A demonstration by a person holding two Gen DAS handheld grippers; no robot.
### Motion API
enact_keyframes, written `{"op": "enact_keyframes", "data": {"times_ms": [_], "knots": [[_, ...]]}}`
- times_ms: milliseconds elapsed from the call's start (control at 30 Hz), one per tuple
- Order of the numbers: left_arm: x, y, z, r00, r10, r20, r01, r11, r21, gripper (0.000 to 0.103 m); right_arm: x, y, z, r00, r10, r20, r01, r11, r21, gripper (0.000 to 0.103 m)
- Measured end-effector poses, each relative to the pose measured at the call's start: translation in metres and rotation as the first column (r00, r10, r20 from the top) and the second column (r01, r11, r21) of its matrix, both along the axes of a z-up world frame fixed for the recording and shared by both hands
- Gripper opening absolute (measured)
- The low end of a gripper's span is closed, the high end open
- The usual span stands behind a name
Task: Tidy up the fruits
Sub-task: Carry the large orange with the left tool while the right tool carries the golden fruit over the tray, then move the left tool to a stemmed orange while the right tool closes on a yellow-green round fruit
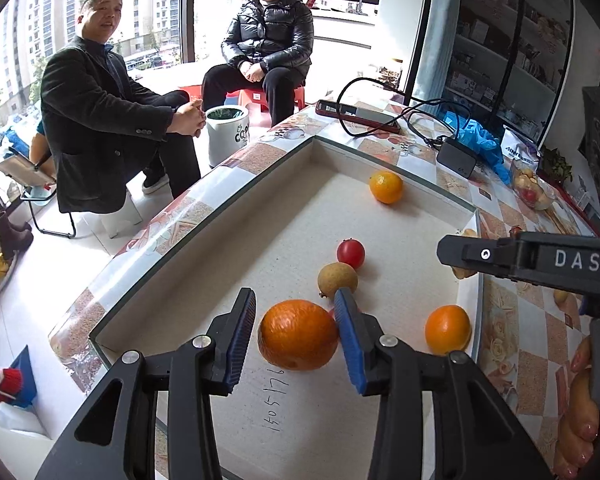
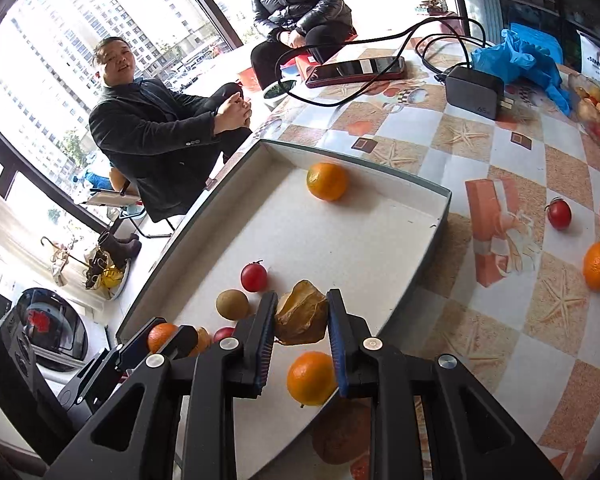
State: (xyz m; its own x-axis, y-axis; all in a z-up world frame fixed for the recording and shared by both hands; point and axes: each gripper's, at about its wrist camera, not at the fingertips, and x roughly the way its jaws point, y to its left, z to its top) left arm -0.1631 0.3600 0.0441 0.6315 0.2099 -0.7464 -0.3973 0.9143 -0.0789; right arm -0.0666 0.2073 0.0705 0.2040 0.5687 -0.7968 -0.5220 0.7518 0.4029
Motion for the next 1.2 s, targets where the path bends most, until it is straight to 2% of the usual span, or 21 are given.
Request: {"op": "enact_keyframes", "data": {"times_ms": [67, 133, 167, 200, 367, 533, 700, 1000, 1100, 1200], "knots": [[-0.001, -0.001, 0.001, 1.0, 0.0, 0.007, 0.0, 1.0, 0.014, 0.072, -0.003, 0.005, -0.004, 1.0, 0.012, -0.006, -0.012, 1.0, -0.017, 0.028], [-0.004, -0.002, 0.004, 1.0, -0.006, 0.022, 0.005, 1.0, 0.02, 0.077, -0.005, 0.006, -0.004, 1.0, 0.011, 0.0, -0.011, 1.0, -0.024, 0.043], [-0.005, -0.003, 0.005, 1.0, -0.009, 0.027, 0.008, 1.0, 0.026, 0.078, -0.006, 0.004, -0.002, 1.0, 0.009, 0.01, -0.009, 1.0, -0.015, 0.067], [-0.005, -0.004, 0.006, 0.999, -0.01, 0.032, 0.009, 0.999, 0.032, 0.079, -0.007, 0.002, 0.001, 1.0, 0.004, 0.026, -0.004, 1.0, -0.004, 0.081], [-0.004, -0.007, 0.008, 0.999, -0.004, 0.037, 0.003, 0.999, 0.036, 0.08, -0.006, -0.011, 0.014, 0.998, -0.021, 0.067, 0.02, 1.0, 0.006, 0.082], [-0.004, -0.01, 0.007, 0.999, 0.009, 0.042, -0.011, 0.999, 0.036, 0.08, 0.0, -0.03, 0.011, 0.996, -0.066, 0.054, 0.067, 0.998, -0.002, 0.082], [-0.001, -0.022, 0.004, 0.999, -0.033, 0.04, 0.031, 0.999, 0.029, 0.08, 0.004, -0.05, 0.01, 0.992, -0.108, 0.059, 0.109, 0.994, -0.012, 0.082], [0.004, -0.035, 0.006, 0.999, -0.04, 0.013, 0.038, 0.997, 0.074, 0.08, 0.025, -0.096, 0.014, 0.975, -0.212, 0.07, 0.215, 0.976, -0.031, 0.082], [0.004, -0.038, 0.012, 0.998, -0.059, 0.015, 0.058, 0.997, 0.059, 0.08, 0.033, -0.117, 0.023, 0.963, -0.25, 0.105, 0.255, 0.966, -0.043, 0.082], [0.007, -0.044, 0.023, 0.995, -0.096, 0.015, 0.095, 0.995, 0.038, 0.08, 0.042, -0.141, 0.035, 0.942, -0.282, 0.183, 0.301, 0.949, -0.09, 0.082]]}}
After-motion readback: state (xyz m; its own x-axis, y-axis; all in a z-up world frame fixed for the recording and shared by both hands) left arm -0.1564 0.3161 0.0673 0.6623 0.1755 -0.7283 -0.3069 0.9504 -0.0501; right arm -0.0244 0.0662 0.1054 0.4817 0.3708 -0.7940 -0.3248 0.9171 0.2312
